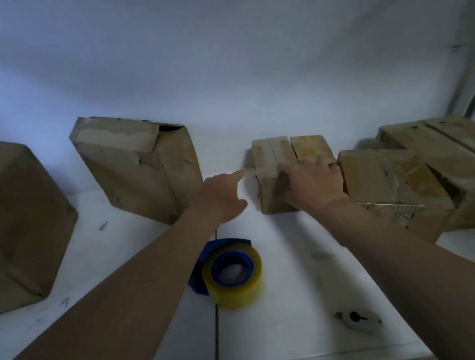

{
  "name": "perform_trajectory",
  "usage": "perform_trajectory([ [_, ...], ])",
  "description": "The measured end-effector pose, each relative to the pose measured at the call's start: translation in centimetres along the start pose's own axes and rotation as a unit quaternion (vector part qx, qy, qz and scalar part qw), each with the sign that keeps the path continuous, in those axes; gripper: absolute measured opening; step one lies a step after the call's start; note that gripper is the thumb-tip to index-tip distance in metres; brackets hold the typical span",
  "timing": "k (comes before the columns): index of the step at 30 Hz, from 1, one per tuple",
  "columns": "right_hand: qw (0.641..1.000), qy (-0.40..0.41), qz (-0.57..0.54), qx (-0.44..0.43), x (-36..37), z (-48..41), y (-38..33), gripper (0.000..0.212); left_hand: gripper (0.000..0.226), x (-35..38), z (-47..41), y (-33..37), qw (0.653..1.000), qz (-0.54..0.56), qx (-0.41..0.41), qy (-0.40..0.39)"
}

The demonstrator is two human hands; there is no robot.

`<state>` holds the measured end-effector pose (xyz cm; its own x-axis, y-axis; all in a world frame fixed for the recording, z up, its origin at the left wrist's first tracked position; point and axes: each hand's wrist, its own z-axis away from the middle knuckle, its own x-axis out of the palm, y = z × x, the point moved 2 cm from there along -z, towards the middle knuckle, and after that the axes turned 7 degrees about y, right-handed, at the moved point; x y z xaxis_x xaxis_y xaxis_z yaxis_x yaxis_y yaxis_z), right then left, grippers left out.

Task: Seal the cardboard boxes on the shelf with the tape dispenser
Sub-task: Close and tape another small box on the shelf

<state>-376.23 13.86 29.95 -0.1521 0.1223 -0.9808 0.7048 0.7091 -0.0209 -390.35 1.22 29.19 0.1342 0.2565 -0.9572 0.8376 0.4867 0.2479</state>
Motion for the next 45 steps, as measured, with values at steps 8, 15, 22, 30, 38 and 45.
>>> perform_trajectory([
  [8,0.999,-0.003,-0.04,-0.035,-6.4,4.1,-4.2,0.059,0.06,-7.8,7.9,-2.5,0.998,-0.029,-0.018,0.05],
  [15,0.993,0.034,-0.053,-0.096,-10.7,6.3,-9.2,0.068,0.049,-14.5,13.0,-6.3,0.993,-0.033,-0.042,0.107],
  [22,0.983,0.048,-0.114,-0.133,-10.7,5.9,-13.5,0.066,0.06,-15.4,14.2,-9.7,0.992,-0.02,-0.072,0.105],
  [30,0.968,0.037,-0.22,-0.119,-8.4,0.1,-17.6,0.089,0.059,-15.2,10.3,-13.2,0.988,0.012,-0.096,0.117],
  [38,0.958,0.039,-0.267,-0.102,-4.3,-6.4,-20.8,0.1,0.053,-12.4,6.9,-17.0,0.981,0.05,-0.103,0.155],
  [45,0.947,0.07,-0.292,-0.118,-3.5,-6.5,-20.9,0.085,0.044,-12.9,6.9,-18.1,0.972,0.086,-0.114,0.187],
])
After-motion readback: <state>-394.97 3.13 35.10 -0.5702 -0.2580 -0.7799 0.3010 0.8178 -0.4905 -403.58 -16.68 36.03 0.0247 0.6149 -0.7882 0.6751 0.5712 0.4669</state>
